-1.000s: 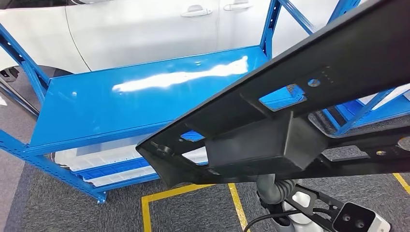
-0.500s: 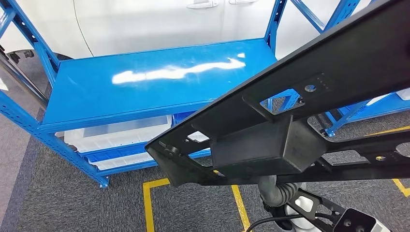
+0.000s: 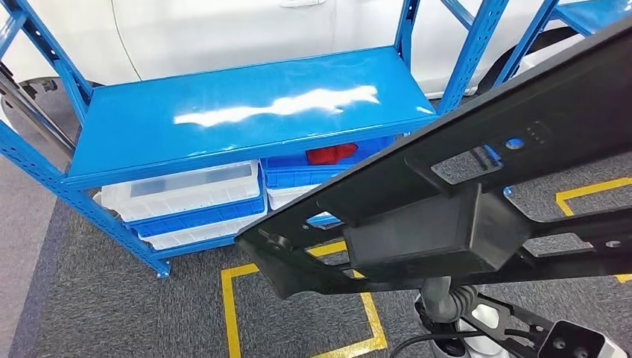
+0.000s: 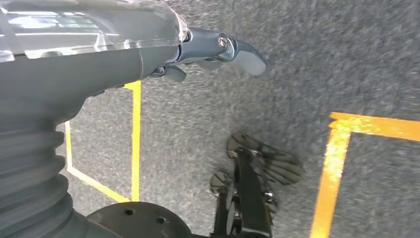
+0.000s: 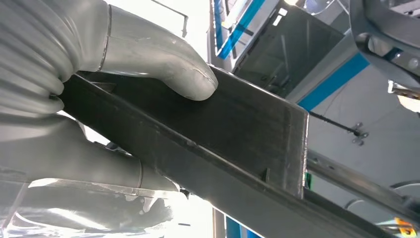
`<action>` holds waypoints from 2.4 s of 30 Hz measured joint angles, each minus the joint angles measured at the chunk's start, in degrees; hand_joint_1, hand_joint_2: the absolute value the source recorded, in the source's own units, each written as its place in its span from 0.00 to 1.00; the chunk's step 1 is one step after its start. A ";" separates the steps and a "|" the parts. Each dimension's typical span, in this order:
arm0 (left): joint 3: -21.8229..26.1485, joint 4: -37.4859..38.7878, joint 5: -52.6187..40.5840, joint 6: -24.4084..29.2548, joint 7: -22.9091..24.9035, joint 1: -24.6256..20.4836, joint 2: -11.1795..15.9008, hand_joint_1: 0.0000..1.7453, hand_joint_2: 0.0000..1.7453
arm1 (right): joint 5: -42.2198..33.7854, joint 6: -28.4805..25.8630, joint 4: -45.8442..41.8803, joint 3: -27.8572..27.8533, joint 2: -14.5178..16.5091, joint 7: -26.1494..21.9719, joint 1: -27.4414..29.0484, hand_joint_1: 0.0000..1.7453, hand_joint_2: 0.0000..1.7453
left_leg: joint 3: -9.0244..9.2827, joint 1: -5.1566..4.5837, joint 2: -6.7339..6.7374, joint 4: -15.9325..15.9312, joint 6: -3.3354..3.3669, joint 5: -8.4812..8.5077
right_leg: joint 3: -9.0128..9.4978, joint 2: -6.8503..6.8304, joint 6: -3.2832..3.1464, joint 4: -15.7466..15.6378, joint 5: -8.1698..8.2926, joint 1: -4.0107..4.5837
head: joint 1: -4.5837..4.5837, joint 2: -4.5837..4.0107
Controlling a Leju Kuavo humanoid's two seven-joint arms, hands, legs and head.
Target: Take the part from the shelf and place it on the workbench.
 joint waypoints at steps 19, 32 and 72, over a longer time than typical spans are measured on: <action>0.28 0.00 0.66 0.49 -0.32 -0.14 -0.25 0.00 1.00 | -1.93 8.05 1.37 -4.84 1.61 0.00 1.15 1.00 1.00 | 7.20 -0.23 0.15 -8.44 2.88 3.76 | -10.82 0.16 3.71 19.41 -4.28 -0.36 | 0.02 0.00; 0.37 0.00 -0.08 2.63 -2.57 -0.14 -0.48 0.00 1.00 | -2.03 12.08 3.05 -9.59 3.83 0.00 2.16 1.00 1.00 | -0.51 -0.17 0.04 6.30 -0.26 -3.15 | 0.46 -0.23 -0.15 0.61 -1.12 -0.04 | 0.00 0.00; -0.16 -0.04 -3.21 5.16 -5.38 0.10 0.27 0.00 1.00 | 0.33 7.27 2.82 -11.73 4.75 0.00 3.01 1.00 1.00 | 5.98 0.13 -3.51 -5.54 0.64 3.33 | -1.71 4.32 0.31 2.67 -0.37 0.32 | 0.00 0.00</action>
